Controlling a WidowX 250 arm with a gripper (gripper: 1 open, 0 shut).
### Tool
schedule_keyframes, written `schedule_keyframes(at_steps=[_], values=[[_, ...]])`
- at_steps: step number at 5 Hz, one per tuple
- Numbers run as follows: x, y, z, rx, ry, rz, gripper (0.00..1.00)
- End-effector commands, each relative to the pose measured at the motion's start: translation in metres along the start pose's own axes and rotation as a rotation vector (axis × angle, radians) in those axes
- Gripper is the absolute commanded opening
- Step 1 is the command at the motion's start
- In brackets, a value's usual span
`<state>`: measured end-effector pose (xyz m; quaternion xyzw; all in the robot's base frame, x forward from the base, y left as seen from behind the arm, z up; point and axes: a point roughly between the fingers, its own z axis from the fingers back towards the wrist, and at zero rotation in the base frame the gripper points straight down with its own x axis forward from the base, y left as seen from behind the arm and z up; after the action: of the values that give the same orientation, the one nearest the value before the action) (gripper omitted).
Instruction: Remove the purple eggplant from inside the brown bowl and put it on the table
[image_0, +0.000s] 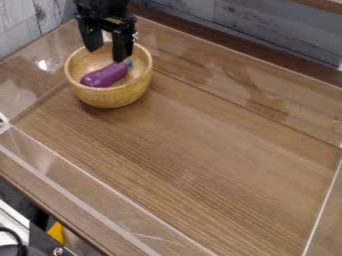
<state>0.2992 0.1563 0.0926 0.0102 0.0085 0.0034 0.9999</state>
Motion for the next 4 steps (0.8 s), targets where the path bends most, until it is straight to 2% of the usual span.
schedule_keyframes(at_steps=[1, 4], values=[[0.0081, 0.0101, 0.0155, 0.027, -0.062, 0.013, 1.00], [0.0141, 0.0141, 0.0125, 0.025, -0.078, 0.010, 1.00]])
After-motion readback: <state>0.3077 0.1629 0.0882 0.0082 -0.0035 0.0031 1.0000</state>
